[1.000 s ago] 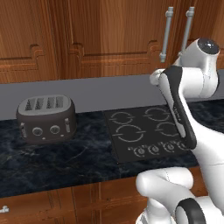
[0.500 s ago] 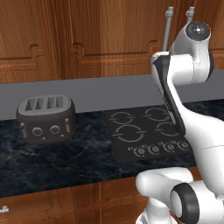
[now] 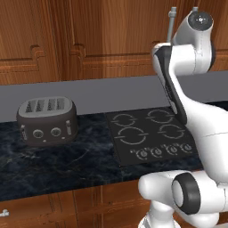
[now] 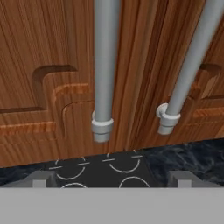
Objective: Retrieve the tupperware from the cabinet, then place the raw meat into the tupperware to avoid contamination.
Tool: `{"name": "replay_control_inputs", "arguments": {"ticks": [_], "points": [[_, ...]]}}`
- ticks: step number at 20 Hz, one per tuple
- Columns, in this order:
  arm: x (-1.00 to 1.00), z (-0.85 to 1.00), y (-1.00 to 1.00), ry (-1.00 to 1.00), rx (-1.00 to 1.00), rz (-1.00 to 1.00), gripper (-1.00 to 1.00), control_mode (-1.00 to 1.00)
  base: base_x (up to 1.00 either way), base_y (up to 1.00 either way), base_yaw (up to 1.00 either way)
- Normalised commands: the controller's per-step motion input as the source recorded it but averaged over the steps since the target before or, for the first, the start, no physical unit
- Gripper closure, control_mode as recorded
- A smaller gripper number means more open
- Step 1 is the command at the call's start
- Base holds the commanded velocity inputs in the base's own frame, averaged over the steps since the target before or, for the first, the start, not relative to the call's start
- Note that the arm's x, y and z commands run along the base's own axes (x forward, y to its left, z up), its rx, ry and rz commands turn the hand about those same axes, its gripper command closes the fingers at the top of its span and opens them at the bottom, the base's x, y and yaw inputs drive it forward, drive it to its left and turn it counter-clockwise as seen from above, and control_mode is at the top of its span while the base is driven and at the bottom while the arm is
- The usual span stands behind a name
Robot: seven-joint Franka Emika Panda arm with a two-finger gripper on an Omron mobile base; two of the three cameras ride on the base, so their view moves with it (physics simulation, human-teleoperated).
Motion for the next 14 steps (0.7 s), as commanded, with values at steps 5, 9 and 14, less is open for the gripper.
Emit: {"name": "replay_control_inputs", "arguments": {"ticks": [5,9,14], "points": [[0.48,0.00,0.08,0.03,-0.01,0.05,-1.00,-1.00,0.00,0.00,0.00],[0.53,0.00,-0.05,0.02,0.02,0.04,-1.00,-1.00,0.00,0.00,0.00],[0.31,0.00,-0.23,0.01,0.02,0.00,-1.00,-1.00,0.00,0.00,0.00]]}}
